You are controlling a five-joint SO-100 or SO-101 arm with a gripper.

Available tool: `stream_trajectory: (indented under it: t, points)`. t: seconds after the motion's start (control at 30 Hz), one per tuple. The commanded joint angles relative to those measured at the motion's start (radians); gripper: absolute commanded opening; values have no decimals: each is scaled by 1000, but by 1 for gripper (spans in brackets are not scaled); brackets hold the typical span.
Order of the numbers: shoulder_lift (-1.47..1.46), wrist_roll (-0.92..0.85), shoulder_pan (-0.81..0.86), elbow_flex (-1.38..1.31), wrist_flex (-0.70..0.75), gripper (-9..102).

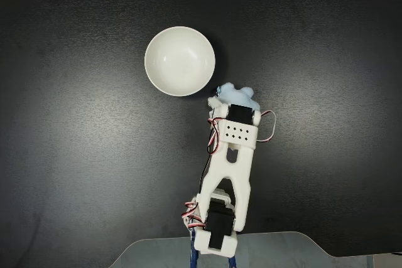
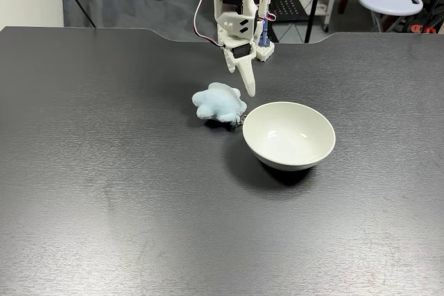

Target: Grasp a skyblue doll and put it in the white bowl.

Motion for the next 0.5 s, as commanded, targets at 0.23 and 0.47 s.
stream_trajectory:
  t: [0.23,0.47]
  points:
    - [6,-9,103,-26,-133,55]
    - [6,-9,104,-28,-138,55]
